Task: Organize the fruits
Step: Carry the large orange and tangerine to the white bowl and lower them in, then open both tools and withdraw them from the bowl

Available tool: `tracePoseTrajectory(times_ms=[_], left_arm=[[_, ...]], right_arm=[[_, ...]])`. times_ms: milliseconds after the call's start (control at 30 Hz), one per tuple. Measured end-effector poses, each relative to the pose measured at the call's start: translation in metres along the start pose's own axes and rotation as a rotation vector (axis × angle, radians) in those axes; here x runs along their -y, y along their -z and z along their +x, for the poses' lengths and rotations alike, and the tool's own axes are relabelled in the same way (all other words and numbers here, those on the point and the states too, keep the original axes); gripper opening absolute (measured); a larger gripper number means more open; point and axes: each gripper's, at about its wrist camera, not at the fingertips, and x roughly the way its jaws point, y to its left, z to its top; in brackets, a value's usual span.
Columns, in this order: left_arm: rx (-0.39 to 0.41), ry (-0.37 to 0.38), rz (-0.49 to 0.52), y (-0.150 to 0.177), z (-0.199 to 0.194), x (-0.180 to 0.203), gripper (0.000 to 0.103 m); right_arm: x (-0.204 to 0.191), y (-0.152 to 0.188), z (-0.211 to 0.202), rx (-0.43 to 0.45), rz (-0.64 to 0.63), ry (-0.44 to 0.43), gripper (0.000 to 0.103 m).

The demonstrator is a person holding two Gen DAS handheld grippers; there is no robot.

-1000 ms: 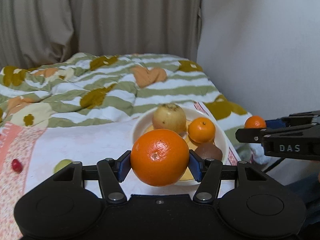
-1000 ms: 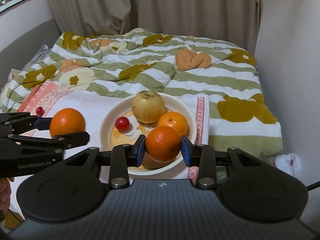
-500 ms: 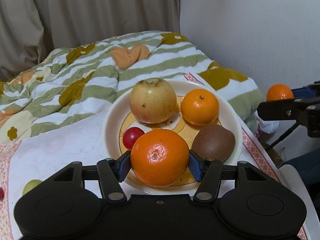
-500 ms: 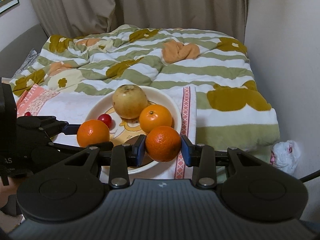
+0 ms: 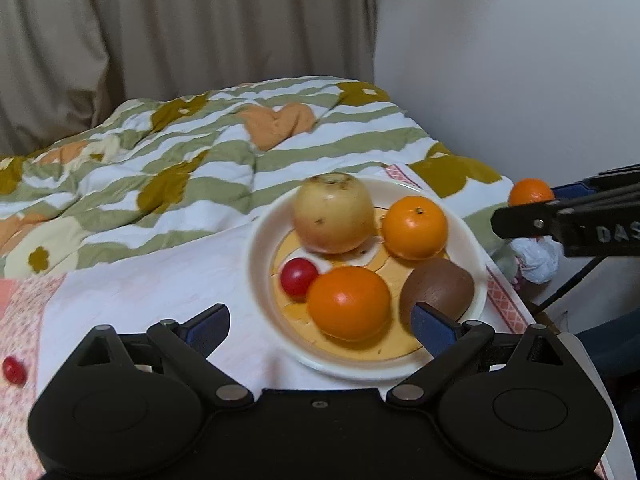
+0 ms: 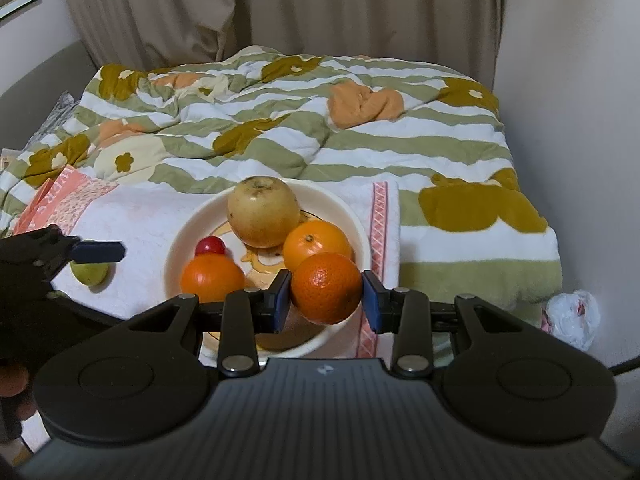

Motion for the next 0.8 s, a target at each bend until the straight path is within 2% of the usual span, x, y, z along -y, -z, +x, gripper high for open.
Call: tracePoseTrajectory(times_ms=[200, 333, 500, 767, 800], left_arm=[[0.022, -0.039, -0.074, 0.008, -0.029, -0.021, 0.1], [0.05, -0.068, -0.138, 0.014, -0.048, -0.034, 0.1], [0.079, -0.116, -0.205, 0.024, -0.067, -0.047, 0.101], [0.066, -0.172, -0.258, 0.044, -0.079, -0.059, 0.101], [0.065, -0.177, -0.264, 0.046, -0.08, -0.06, 0.101]], right_arm=[[-0.02, -0.009, 0.019, -0.019, -0.059, -0.034, 0.053], [-0.033, -0.011, 0.041, -0.03, -0.087, -0.078, 0.053], [-0.047, -0.011, 0.069, -0.046, -0.103, -0.094, 0.053], [-0.053, -0.006, 0.09, -0.05, -0.078, -0.099, 0.054], [-0.052, -0.006, 0.09, -0.043, -0.074, -0.101, 0.059]])
